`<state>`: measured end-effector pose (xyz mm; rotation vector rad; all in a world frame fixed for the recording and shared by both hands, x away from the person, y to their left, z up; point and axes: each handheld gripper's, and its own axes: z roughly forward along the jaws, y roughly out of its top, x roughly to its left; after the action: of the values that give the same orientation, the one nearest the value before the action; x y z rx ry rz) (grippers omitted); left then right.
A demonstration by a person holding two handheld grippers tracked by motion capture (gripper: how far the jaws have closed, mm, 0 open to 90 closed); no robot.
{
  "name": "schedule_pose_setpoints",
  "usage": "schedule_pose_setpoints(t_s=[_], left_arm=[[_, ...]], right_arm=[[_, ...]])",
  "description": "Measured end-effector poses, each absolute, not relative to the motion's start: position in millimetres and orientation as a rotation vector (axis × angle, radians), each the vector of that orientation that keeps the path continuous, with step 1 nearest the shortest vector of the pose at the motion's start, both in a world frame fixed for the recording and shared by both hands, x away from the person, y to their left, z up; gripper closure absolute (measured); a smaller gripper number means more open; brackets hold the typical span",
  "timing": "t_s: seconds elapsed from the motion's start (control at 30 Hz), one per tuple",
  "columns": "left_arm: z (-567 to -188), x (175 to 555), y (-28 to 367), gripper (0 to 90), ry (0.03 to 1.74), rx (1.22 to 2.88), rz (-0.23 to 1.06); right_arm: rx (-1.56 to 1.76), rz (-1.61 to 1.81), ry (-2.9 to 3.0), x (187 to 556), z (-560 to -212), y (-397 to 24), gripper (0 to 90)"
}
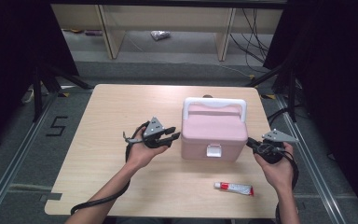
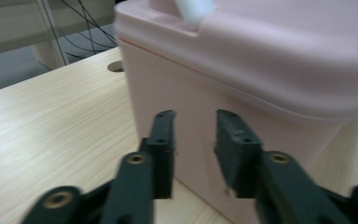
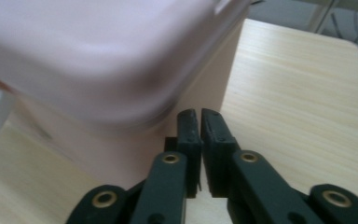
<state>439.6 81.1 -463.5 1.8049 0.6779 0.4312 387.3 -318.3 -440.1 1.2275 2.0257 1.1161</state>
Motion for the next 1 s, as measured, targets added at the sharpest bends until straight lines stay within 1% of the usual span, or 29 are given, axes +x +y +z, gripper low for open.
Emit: schedule_pose_setpoints(t_s=[0.07, 0.1, 0.13, 0.23, 0.33, 0.53, 0.63, 0.7, 0.77, 1.0], left_arm=[[-462, 438, 86, 55.0, 0.683, 1.799, 0.433], [-460, 436, 90, 55.0, 0.695, 1.788, 0.433], [-455, 433, 98, 49.5, 0.716, 1.774, 0.434], [-452, 430, 104, 44.0, 0.742, 1.746, 0.417], [-446, 423, 109, 40.4, 0.764, 1.71, 0.384], [-442, 418, 111, 38.8, 0.794, 1.669, 0.339], [-438, 416, 112, 39.0, 0.795, 1.649, 0.335], [-436, 415, 112, 39.4, 0.789, 1.646, 0.331], [-434, 415, 111, 39.7, 0.788, 1.641, 0.325], [-427, 420, 98, 44.7, 0.789, 1.607, 0.304]], right_arm=[[1.228, 1.102, 2.019, 387, -439, -319, 85.3], [1.224, 1.097, 2.012, 386, -438, -319, 84.8], [1.221, 1.077, 2.004, 384, -436, -321, 82.8], [1.263, 1.078, 1.987, 379, -436, -320, 80.5], [1.274, 1.075, 1.965, 373, -439, -323, 77.8], [1.318, 1.092, 1.928, 365, -439, -324, 74.7], [1.253, 1.078, 1.931, 365, -434, -328, 74.0], [1.302, 1.088, 1.928, 363, -433, -325, 73.9], [1.283, 1.091, 1.929, 363, -432, -325, 73.9], [1.286, 1.106, 1.939, 363, -433, -322, 75.1]])
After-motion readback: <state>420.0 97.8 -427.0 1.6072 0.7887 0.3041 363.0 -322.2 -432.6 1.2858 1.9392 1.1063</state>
